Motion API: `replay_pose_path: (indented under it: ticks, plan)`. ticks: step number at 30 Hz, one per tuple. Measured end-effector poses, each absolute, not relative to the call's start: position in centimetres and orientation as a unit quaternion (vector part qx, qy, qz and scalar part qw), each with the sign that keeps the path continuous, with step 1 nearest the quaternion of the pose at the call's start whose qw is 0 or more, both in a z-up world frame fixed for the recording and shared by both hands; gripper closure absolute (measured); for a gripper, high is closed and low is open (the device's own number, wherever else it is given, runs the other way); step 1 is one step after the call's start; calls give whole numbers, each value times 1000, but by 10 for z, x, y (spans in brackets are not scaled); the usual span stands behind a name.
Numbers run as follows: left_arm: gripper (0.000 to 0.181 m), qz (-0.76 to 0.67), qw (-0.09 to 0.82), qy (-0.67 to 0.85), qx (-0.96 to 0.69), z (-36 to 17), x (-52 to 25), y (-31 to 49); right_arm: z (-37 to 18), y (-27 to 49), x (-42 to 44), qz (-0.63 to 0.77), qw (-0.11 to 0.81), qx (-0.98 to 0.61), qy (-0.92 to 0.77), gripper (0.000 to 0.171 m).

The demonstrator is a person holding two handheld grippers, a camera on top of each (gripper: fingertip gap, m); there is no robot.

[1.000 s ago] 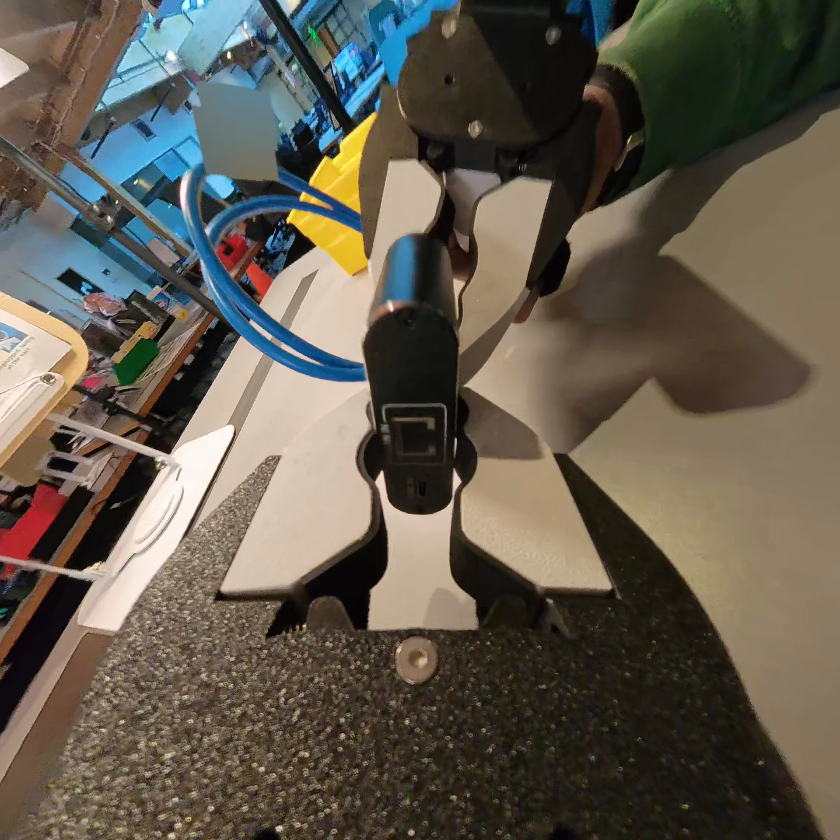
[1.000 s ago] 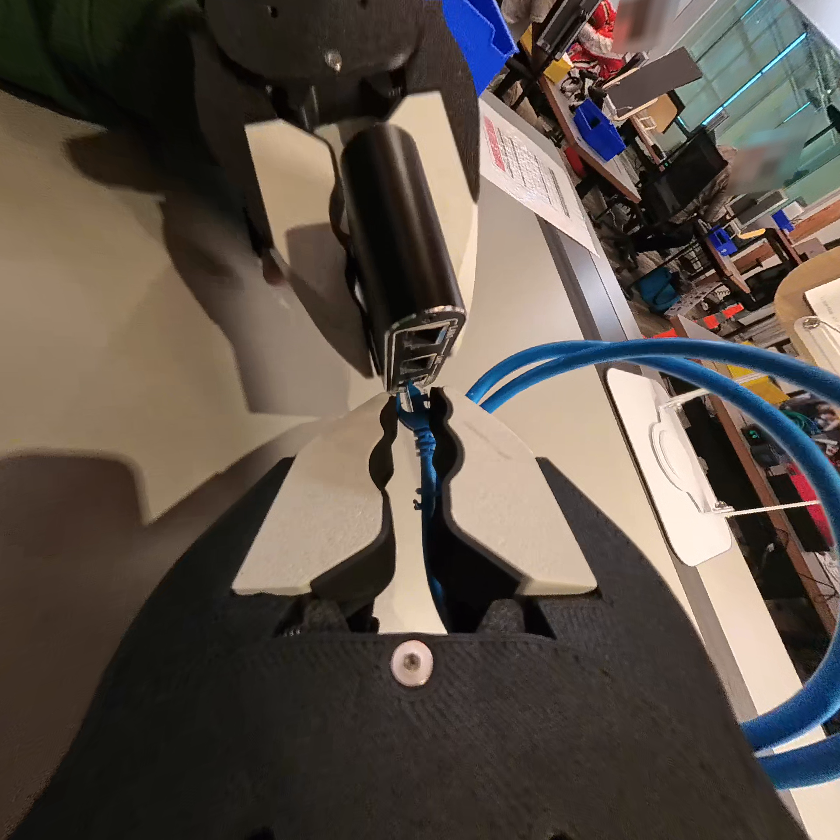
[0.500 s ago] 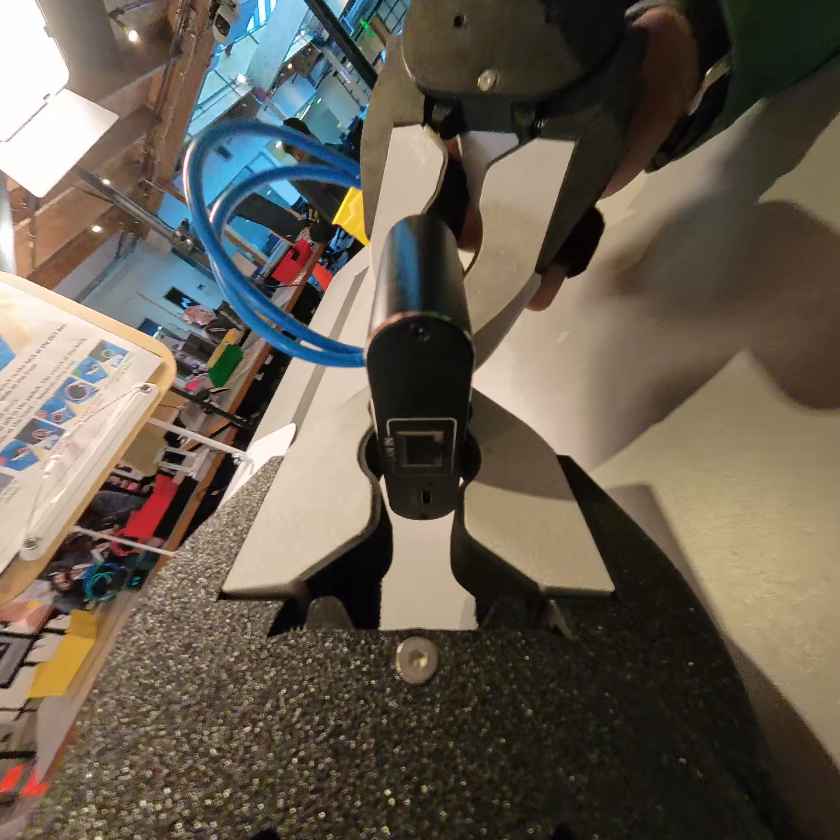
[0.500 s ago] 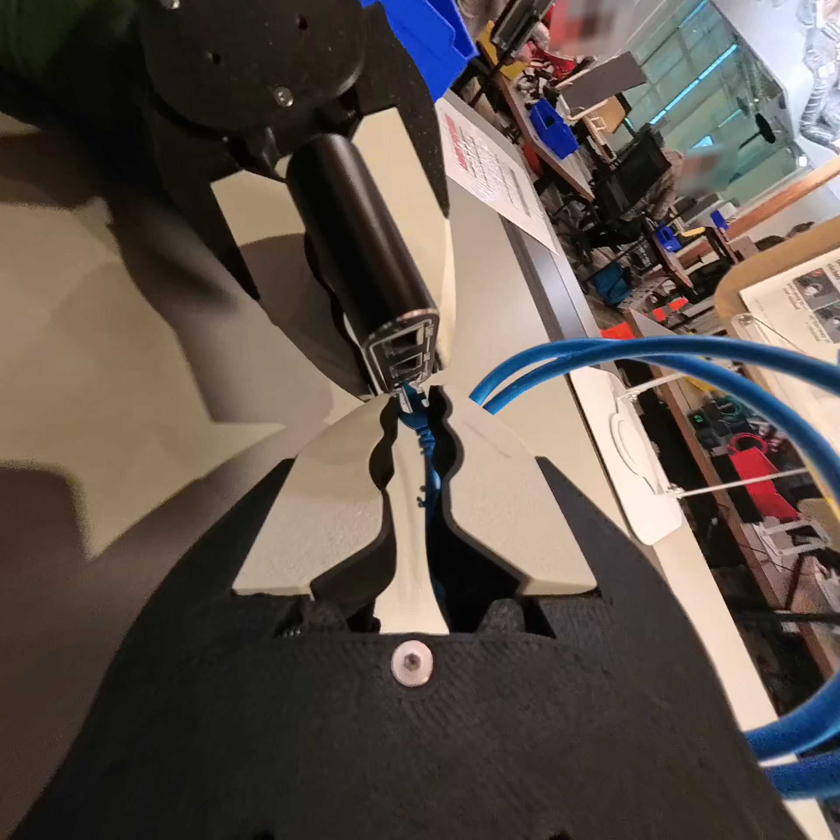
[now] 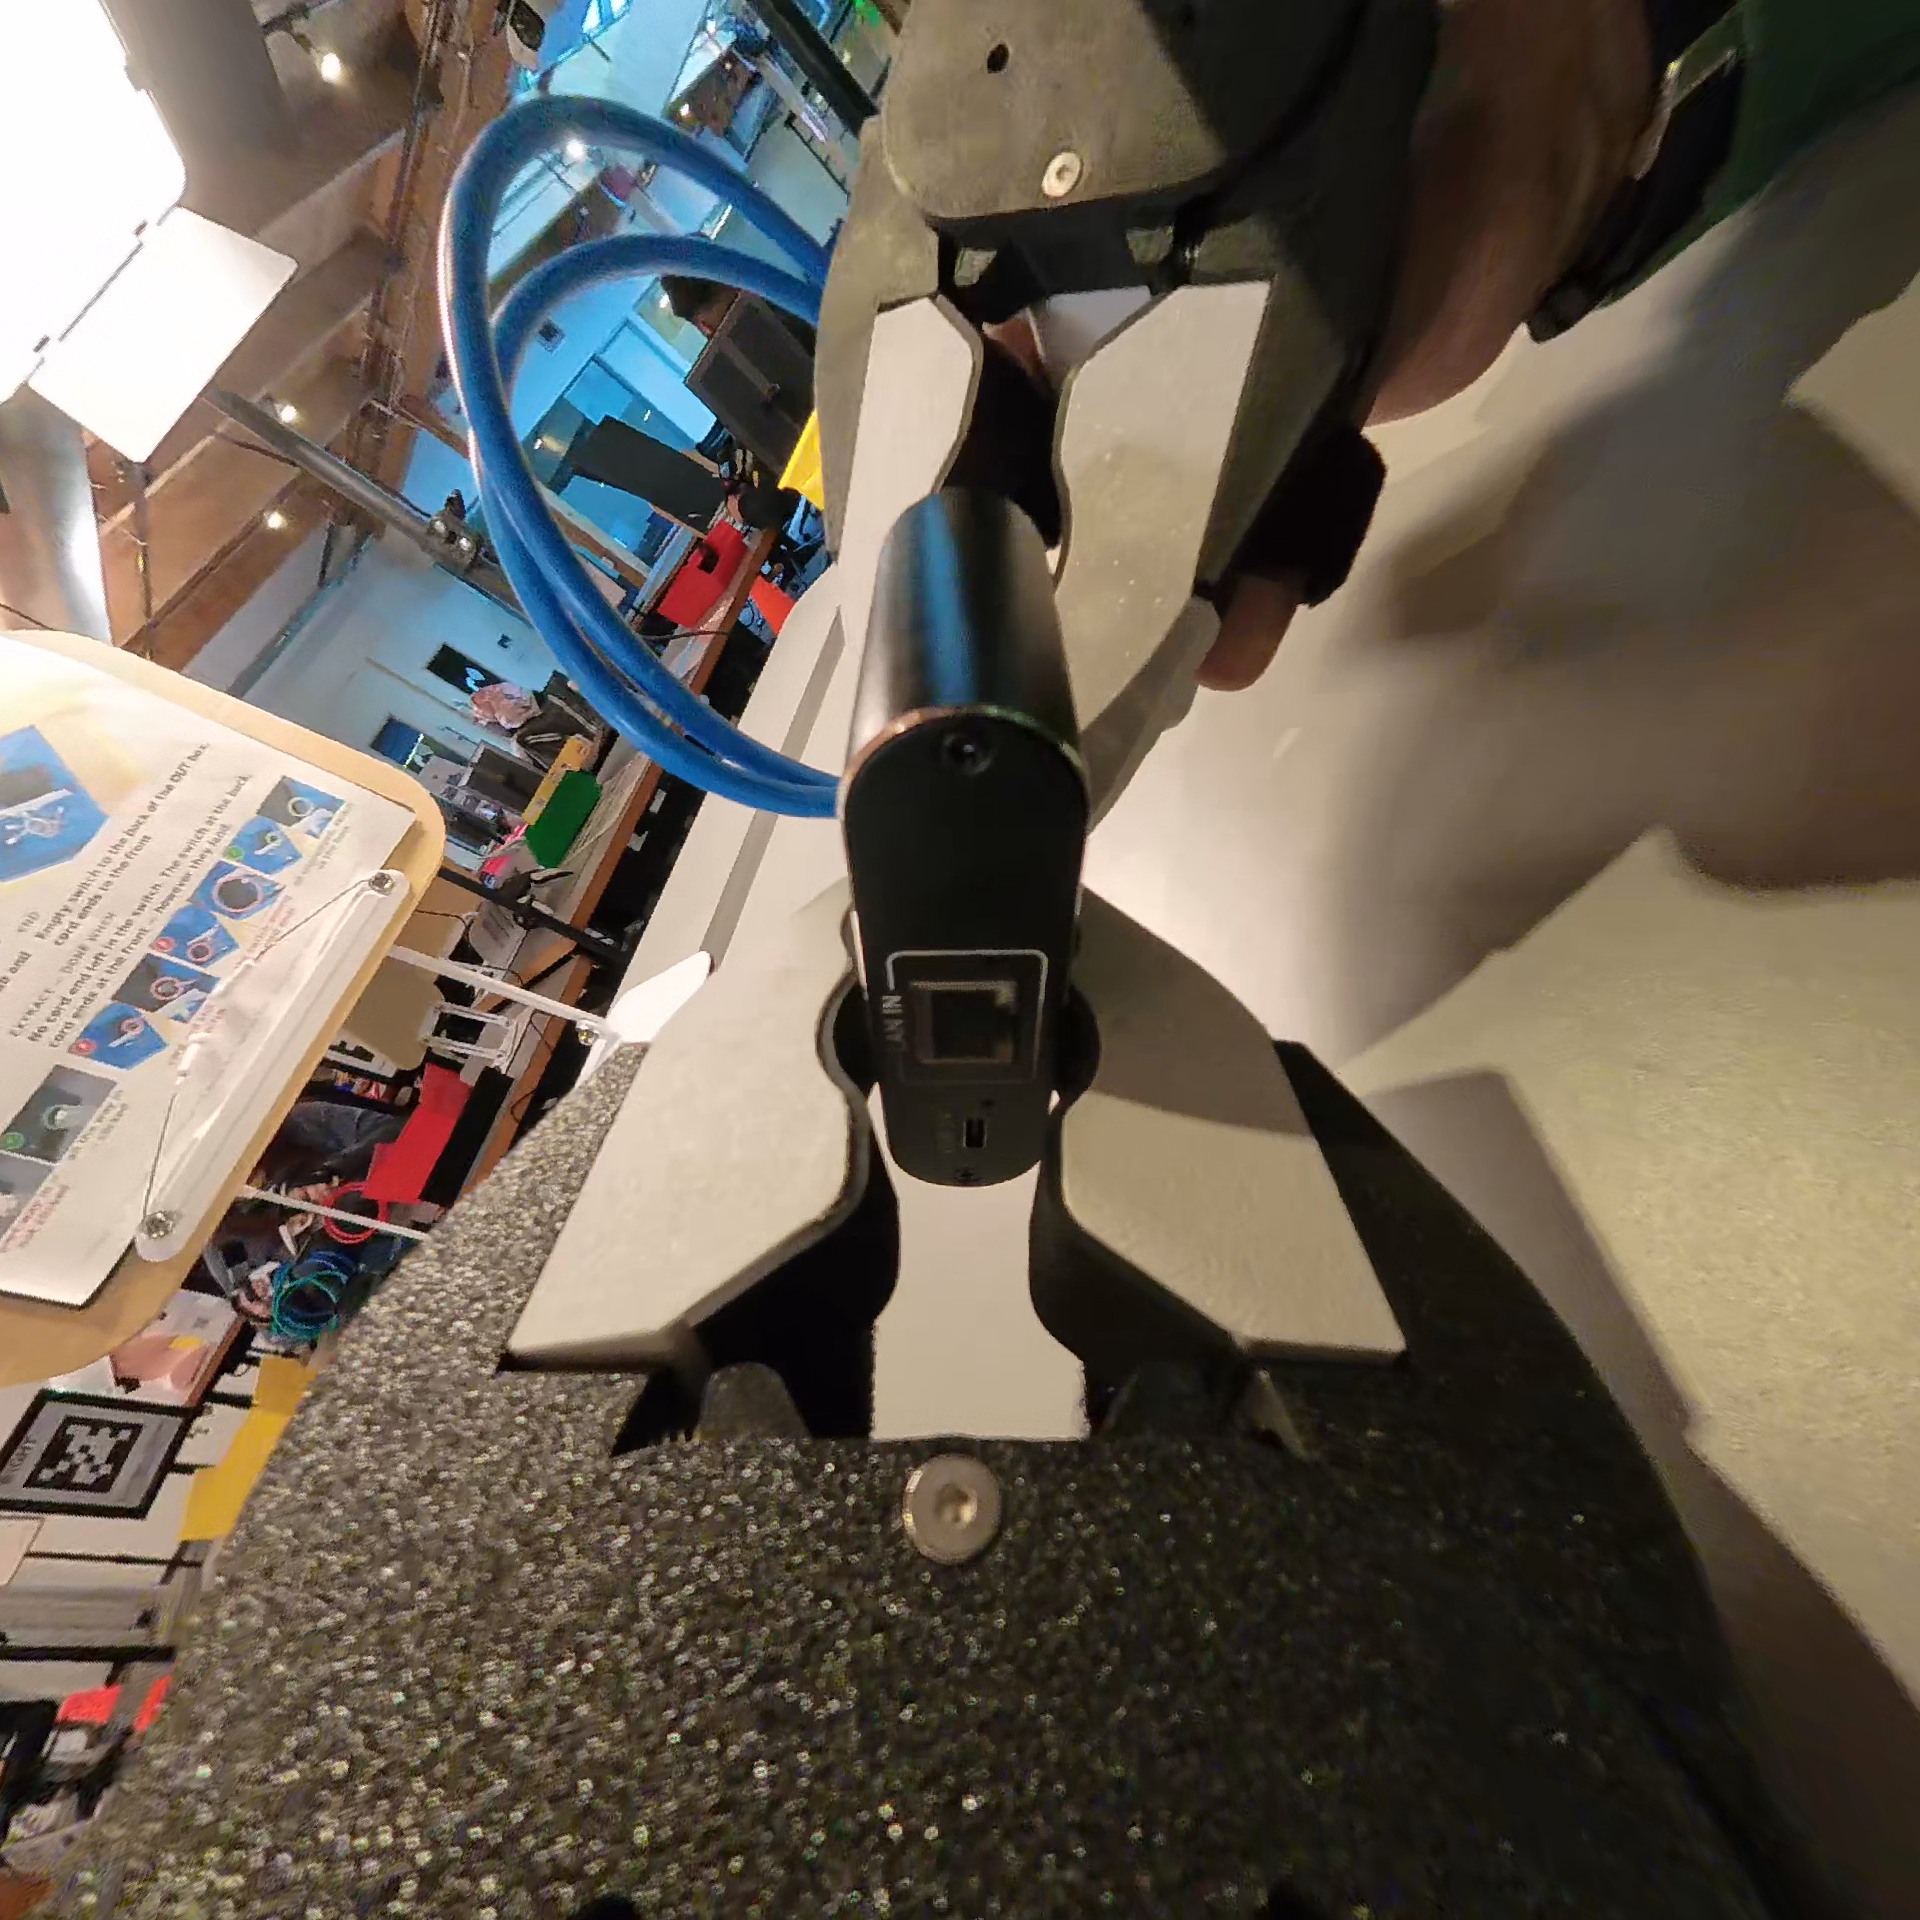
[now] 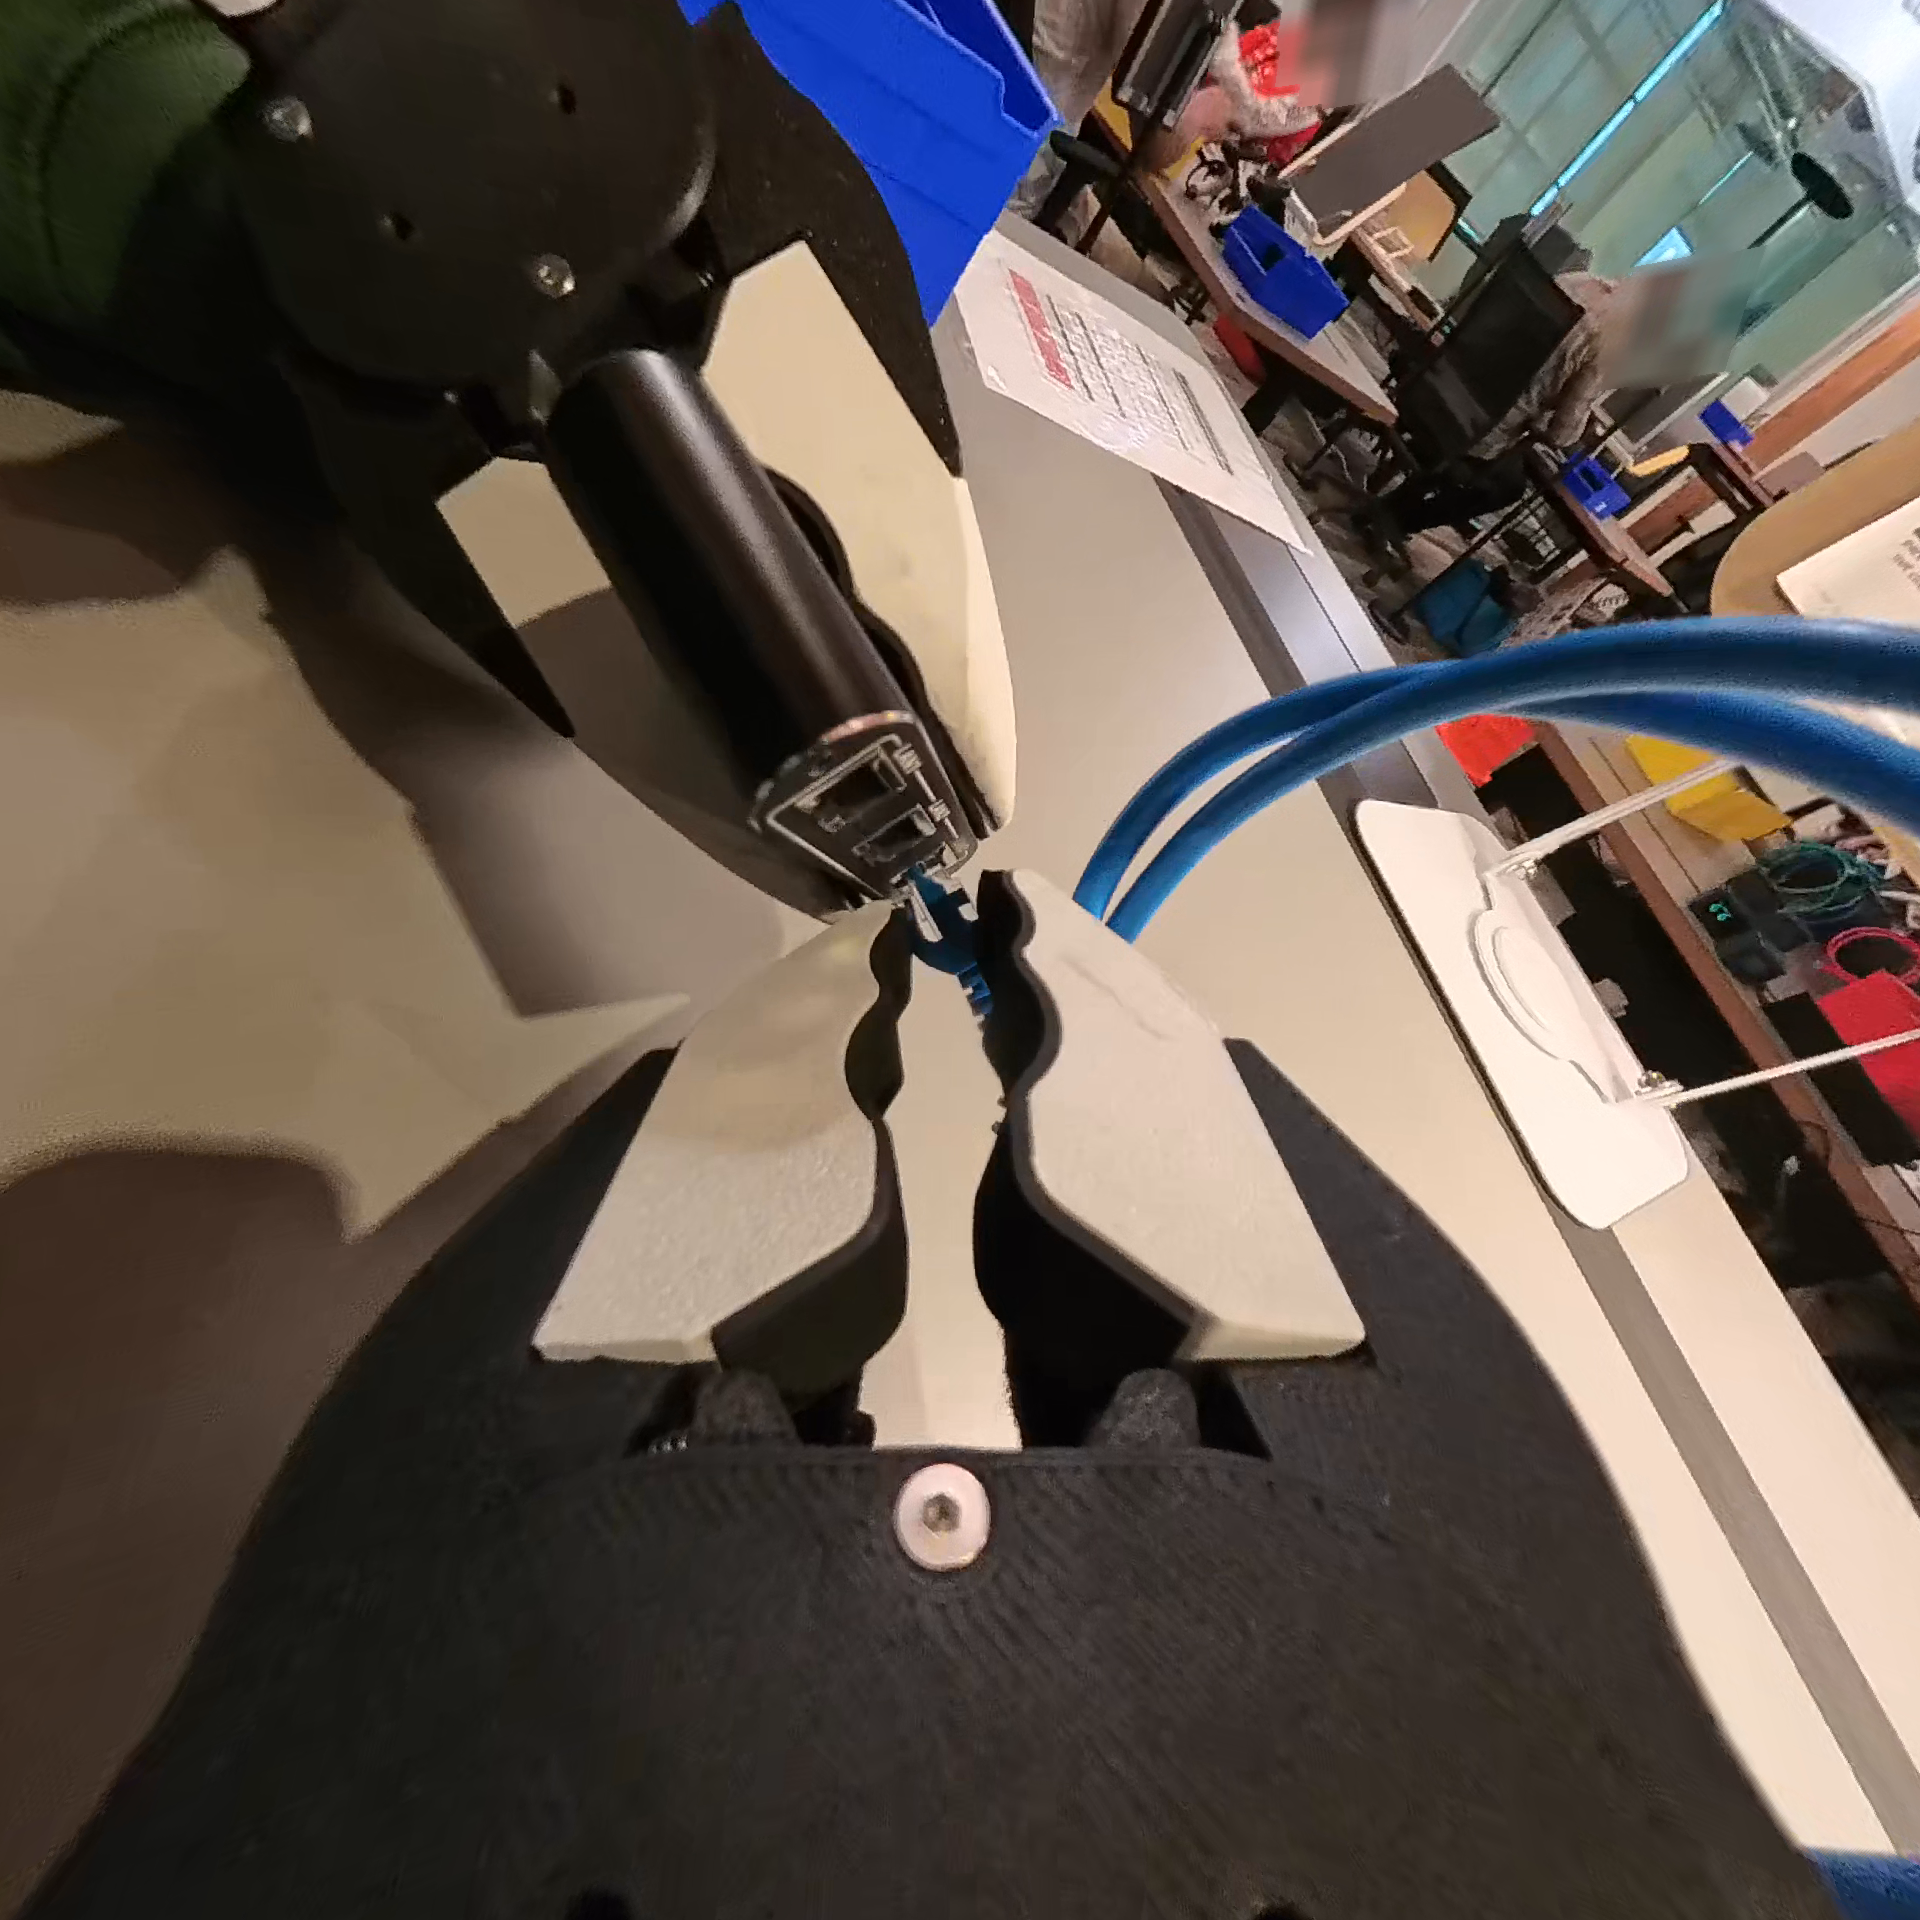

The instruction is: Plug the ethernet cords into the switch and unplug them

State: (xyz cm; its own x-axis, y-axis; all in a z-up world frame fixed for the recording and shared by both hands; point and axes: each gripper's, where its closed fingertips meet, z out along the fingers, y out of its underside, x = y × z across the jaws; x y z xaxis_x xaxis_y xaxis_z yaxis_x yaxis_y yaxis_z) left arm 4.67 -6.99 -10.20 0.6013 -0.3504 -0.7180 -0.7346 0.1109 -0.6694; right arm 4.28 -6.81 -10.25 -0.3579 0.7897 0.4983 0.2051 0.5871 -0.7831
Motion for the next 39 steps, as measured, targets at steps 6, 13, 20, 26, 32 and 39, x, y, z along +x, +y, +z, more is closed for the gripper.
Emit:
replay_pose_path:
  ticks: [6,13,20,26,32,39]
  plan:
    - [152,218,588,441,-641,-105,42,-68,-103,-66,43,275,494,-304,-767,158]
    - [148,241,582,433,-645,-104,39,-66,-102,-63,41,221,535,-286,-764,157]
    - [149,217,584,395,-675,-106,35,-62,-96,-59,43,140,583,-267,-754,157]
    - [152,243,569,414,-668,-108,38,-62,-103,-57,41,124,577,-258,-765,157]
    - [153,204,602,362,-681,-93,17,-65,-100,-20,51,173,548,-298,-763,157]
    - [153,150,565,371,-721,-120,21,-58,-105,-11,59,221,474,-355,-775,157]
